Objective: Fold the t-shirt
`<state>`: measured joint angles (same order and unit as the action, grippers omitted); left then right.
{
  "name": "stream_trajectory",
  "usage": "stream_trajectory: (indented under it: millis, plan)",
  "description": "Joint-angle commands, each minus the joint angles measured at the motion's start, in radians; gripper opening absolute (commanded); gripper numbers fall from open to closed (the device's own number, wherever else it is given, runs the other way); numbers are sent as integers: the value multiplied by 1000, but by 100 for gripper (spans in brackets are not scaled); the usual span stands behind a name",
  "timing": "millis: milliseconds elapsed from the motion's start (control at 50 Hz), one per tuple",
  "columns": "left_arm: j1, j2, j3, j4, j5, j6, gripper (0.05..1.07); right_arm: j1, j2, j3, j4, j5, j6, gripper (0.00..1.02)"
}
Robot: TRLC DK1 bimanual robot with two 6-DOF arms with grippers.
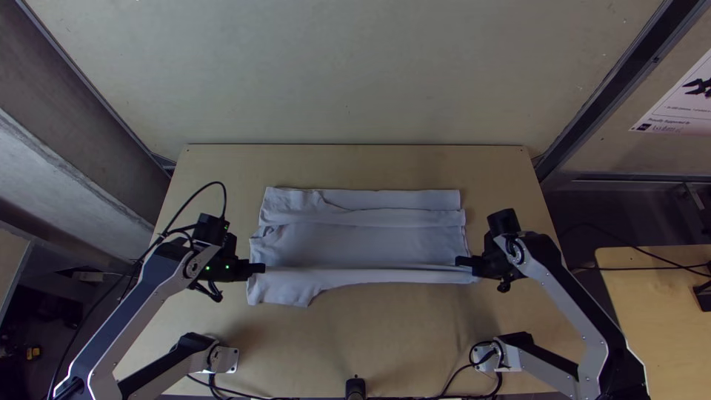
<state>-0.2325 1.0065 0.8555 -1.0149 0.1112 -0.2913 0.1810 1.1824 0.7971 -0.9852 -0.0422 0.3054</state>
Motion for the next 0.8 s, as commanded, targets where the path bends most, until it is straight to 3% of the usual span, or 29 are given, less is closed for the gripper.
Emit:
stream_trajectory:
  millis: [0, 780]
  plan:
    - [28, -9, 47, -7, -13, 47, 8, -6, 33, 62, -4, 15, -6, 3]
    - [113, 468, 473, 82, -18, 172, 8, -38, 505, 490, 83, 42, -40, 3]
